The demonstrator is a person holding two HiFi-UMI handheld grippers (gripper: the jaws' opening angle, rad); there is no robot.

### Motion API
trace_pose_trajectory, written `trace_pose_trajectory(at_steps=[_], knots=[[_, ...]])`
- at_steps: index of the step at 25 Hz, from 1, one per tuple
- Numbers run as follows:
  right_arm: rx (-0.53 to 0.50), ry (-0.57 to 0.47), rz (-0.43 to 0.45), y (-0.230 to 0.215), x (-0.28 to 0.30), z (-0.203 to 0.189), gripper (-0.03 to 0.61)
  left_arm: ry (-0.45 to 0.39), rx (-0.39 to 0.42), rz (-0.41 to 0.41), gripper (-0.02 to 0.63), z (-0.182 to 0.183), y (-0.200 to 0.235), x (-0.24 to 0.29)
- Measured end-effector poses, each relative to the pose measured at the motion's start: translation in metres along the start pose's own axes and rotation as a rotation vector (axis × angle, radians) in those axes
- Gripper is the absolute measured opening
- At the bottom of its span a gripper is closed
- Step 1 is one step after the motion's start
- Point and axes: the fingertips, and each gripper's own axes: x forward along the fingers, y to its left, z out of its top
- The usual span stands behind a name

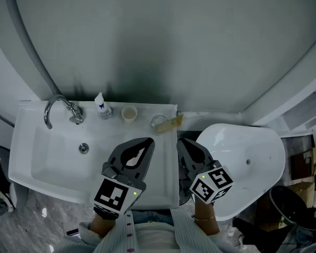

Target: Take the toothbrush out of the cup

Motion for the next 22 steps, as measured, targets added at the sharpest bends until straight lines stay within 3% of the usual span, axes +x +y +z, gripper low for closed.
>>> trace_pose_trajectory(at_steps=[22], knots=[[0.1, 0.124, -0.027, -0.049, 0.043, -0.05, 0.03, 0.081, -0.03, 0.01, 0.017, -0.033, 0.027, 0.044]])
